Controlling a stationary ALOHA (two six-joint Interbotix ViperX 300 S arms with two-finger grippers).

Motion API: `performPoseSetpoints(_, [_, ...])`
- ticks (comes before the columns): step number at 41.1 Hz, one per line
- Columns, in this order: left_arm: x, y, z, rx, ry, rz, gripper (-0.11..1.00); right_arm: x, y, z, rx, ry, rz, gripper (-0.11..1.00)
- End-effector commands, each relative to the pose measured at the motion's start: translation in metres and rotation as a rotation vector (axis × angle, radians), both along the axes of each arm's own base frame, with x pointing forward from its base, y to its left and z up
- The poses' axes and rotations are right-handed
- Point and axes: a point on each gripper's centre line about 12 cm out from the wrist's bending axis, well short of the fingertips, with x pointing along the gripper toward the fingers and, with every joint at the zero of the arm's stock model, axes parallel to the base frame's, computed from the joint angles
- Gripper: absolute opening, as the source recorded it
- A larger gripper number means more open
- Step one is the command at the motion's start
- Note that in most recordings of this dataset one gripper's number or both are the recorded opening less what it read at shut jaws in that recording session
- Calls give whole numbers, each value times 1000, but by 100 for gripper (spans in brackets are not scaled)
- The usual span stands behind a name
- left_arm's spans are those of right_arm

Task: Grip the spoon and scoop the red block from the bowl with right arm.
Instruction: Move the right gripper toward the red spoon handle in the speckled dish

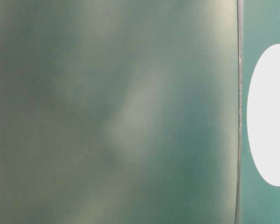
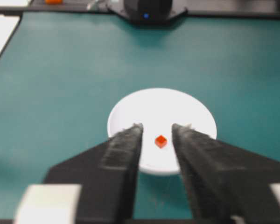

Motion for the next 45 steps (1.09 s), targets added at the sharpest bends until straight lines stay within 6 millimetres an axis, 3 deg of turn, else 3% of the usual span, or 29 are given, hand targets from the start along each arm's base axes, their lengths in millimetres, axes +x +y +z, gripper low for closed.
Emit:
performPoseSetpoints(1, [3, 0, 10, 0, -23, -2, 0, 2, 1, 8, 17, 0, 2, 47])
performPoseSetpoints(5, [3, -1, 10, 1, -21, -3, 0, 3, 1, 2, 24, 35, 0, 55])
performPoseSetpoints(16, [3, 0, 10, 0, -18, -1, 0, 10, 4, -15, 54, 106, 7, 54])
performPoseSetpoints(45, [3, 0, 8, 1, -11, -2, 0, 30, 38, -94, 91, 185, 122, 54])
